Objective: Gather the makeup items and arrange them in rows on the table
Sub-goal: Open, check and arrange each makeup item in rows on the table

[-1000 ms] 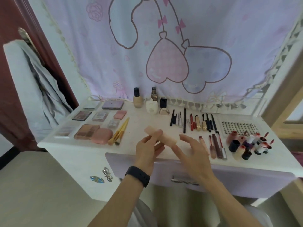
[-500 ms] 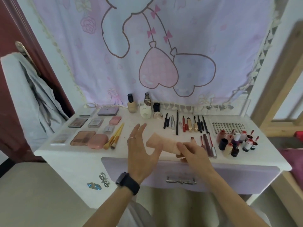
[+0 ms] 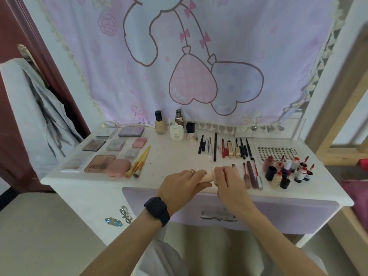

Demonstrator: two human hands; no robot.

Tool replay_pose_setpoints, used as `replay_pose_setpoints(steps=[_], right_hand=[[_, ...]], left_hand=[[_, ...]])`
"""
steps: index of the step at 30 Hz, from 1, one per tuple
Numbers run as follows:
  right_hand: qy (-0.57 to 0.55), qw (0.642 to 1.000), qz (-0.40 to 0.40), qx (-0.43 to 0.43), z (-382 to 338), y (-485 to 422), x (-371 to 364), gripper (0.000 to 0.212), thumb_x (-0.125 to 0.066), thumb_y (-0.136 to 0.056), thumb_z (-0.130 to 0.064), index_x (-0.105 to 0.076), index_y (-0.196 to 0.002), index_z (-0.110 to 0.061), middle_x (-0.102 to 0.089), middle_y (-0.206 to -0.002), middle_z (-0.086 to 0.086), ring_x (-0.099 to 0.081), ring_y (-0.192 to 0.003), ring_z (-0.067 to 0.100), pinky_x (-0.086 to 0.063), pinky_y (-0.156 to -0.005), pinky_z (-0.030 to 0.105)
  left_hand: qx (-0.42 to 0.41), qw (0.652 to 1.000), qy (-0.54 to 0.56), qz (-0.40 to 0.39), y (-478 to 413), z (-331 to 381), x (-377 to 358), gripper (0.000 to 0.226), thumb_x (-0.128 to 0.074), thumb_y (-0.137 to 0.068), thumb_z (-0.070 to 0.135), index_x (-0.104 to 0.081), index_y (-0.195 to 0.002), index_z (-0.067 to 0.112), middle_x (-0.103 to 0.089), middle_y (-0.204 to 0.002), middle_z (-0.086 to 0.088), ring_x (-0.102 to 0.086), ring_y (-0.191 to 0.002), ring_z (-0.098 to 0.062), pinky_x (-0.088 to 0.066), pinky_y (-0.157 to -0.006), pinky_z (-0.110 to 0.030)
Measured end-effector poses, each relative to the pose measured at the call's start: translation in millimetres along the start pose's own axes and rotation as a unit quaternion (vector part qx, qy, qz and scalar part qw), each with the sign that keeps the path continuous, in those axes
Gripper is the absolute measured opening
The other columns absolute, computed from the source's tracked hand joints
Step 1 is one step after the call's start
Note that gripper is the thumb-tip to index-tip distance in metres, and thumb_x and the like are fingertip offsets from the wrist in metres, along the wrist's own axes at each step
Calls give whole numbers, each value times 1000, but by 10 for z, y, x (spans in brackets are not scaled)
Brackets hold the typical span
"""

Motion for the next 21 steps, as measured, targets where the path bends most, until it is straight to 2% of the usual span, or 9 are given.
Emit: replay_pose_setpoints(steps=[3, 4, 6, 8, 10, 12, 15, 17, 21], right_hand=[[36, 998, 2, 47, -40, 4, 64, 22, -37, -108, -39, -52, -93, -30, -57, -70, -7, -55, -69, -8, -29, -93, 38], [47, 997, -13, 54, -39, -6, 90, 18, -38, -107, -40, -52, -97, -33, -61, -74, -15, -56, -69, -9, -26, -93, 39], [25, 997, -58, 41, -44, -28, 140, 15, -42, -105, -43, -56, -102, -40, -63, -72, -21, -57, -62, -6, -33, -89, 30], [-30, 995, -90, 12, -58, -40, 187, 15, -47, -101, -50, -61, -106, -47, -65, -79, -10, -55, -56, -3, -44, -66, 18], [-71, 991, -111, -11, -77, -52, 226, 24, -49, -95, -57, -66, -109, -46, -66, -90, -3, -57, -57, 2, -48, -58, 20], [-96, 988, -116, -25, -102, -82, 248, 25, -52, -96, -55, -70, -106, -41, -68, -95, -4, -62, -59, 12, -52, -59, 24], [-106, 988, -111, -27, -114, -137, 287, 15, -64, -99, -32, -69, -112, -35, -71, -101, -5, -72, -73, 14, -58, -67, 24], [-114, 985, -122, -31, -108, -164, 311, 33, -70, -95, -23, -62, -125, -34, -72, -109, -5, -75, -86, 14, -60, -75, 25], [-82, 989, -126, -17, -104, -185, 334, 30, -74, -92, -25, -68, -120, -34, -73, -113, -16, -73, -97, 7, -57, -89, 28]], left_hand=[[71, 994, 65, -46, 26, -13, -1, 61, -27, -96, 57, -65, -116, 13, -69, -85, -1, -62, -64, -20, -51, -47, -32], [78, 993, 67, -57, 40, -26, -5, 64, -25, -96, 59, -64, -119, 13, -69, -88, -2, -62, -66, -20, -52, -50, -34], [83, 992, 63, -72, 56, -51, -2, 66, -23, -95, 61, -62, -122, 15, -69, -92, -2, -62, -70, -21, -53, -54, -36], [92, 990, 62, -83, 57, -73, -3, 66, -23, -95, 61, -61, -124, 16, -69, -94, -1, -62, -71, -20, -51, -54, -33], [97, 989, 54, -93, 54, -88, -8, 66, -22, -94, 62, -60, -125, 18, -68, -95, 0, -61, -72, -19, -48, -54, -31], [93, 989, 45, -102, 48, -95, -13, 67, -20, -94, 63, -59, -127, 19, -67, -96, 0, -60, -74, -18, -47, -55, -30], [88, 990, 42, -107, 49, -100, -18, 67, -20, -95, 63, -57, -129, 20, -68, -101, 1, -62, -79, -17, -48, -57, -29], [97, 988, 45, -113, 54, -122, -19, 71, -15, -93, 66, -56, -130, 20, -67, -104, 2, -61, -80, -16, -49, -59, -28], [107, 988, 58, -93, 57, -167, -11, 74, -13, -90, 67, -57, -128, 20, -67, -100, 2, -60, -75, -16, -49, -56, -29]])
Point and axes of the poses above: each hand's wrist, its own y-axis away from the middle knuckle, its own x-axis out of the back of the hand, z = x × y, the point moved 2 cm from there along -y, towards the middle knuckle
